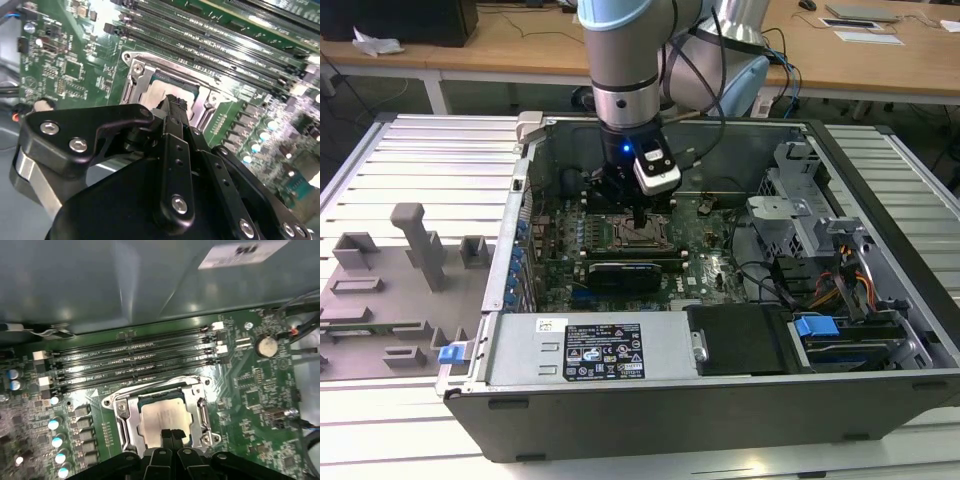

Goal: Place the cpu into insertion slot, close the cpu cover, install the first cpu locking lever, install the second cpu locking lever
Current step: 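Install the first cpu locking lever, then install the second cpu locking lever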

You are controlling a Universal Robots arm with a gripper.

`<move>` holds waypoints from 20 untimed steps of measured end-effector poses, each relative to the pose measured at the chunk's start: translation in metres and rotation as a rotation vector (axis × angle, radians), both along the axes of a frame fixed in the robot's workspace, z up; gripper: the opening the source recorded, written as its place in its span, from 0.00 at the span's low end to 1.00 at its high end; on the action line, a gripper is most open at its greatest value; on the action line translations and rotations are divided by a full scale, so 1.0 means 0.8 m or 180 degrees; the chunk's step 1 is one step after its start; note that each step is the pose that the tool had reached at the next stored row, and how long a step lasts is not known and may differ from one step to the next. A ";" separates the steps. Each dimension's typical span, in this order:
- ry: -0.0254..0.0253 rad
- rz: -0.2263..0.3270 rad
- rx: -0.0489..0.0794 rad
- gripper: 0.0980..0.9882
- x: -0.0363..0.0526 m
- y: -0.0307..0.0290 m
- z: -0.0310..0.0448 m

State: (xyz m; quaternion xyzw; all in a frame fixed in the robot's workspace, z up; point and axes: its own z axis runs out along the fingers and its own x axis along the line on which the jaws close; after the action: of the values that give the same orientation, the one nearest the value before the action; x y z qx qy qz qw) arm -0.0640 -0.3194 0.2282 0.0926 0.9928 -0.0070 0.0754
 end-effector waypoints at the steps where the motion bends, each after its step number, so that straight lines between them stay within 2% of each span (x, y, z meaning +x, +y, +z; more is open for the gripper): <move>1: 0.0000 0.0002 0.0000 0.01 0.000 0.0000 0.0037; 3: 0.0000 0.0004 0.0000 0.01 0.000 0.0000 0.0084; 20: 0.0001 0.0005 -0.0002 0.01 0.000 0.0000 0.0126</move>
State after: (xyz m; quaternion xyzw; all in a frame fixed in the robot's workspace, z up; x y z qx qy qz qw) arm -0.0640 -0.3194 0.2383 0.0918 0.9929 -0.0073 0.0753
